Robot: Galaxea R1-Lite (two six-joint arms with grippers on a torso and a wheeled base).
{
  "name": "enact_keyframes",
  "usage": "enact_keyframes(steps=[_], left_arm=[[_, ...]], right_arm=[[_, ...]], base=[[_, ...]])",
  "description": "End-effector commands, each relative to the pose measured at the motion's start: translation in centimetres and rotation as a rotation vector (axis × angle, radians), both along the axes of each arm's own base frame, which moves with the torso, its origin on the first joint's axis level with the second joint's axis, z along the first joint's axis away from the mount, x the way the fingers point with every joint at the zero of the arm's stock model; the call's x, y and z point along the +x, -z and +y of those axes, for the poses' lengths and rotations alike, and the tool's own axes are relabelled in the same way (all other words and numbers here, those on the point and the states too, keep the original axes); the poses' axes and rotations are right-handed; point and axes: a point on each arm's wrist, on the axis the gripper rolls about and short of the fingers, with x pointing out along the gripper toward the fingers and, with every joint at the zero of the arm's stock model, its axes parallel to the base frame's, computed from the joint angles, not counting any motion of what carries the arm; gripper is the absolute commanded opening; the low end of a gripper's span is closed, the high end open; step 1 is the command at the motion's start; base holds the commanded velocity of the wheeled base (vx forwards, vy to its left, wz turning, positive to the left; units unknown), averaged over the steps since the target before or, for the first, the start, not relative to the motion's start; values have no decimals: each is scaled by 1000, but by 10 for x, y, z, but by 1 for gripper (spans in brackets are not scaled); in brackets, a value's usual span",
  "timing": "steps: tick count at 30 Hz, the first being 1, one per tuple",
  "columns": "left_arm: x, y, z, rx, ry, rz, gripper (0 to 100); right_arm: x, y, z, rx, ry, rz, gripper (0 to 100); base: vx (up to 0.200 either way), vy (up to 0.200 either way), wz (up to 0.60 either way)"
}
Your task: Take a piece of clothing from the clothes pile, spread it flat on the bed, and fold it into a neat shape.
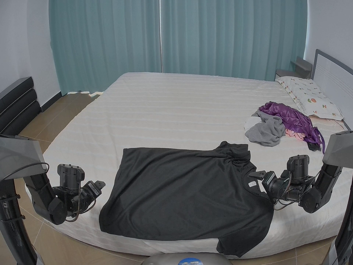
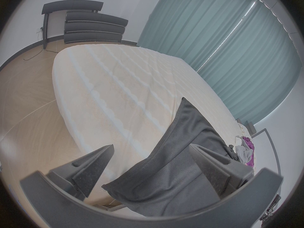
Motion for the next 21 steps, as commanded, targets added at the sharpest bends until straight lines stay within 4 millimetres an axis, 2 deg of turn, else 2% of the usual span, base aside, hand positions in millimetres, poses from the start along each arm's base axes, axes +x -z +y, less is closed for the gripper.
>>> enact_keyframes(steps=[1, 11, 15, 16, 17, 19, 20, 21], left_arm=[[0, 1, 0, 1, 0, 4, 100], [17, -6, -3, -37, 29, -54, 100], [54, -6, -9, -74, 78, -123, 100], [57, -6, -9, -73, 79, -127, 100], [73, -5, -11, -74, 83, -155, 100], [93, -4, -15, -74, 88, -162, 100], [96, -4, -16, -74, 90, -162, 100], [113, -3, -22, -76, 101, -155, 100]], right_arm=[[0, 1, 0, 0, -2, 3, 100], [0, 1, 0, 2, 1, -12, 100], [1, 7, 1, -3, -2, 5, 100], [1, 8, 1, -3, -2, 7, 100], [1, 10, 1, -3, -1, 15, 100], [1, 12, 0, -3, 2, 20, 100], [1, 12, 0, -2, 0, 20, 100], [2, 13, 0, -1, 1, 23, 100]], base=[[0, 0, 0], [0, 0, 0], [0, 0, 0], [0, 0, 0], [0, 0, 0], [0, 0, 0], [0, 0, 0], [0, 0, 0]])
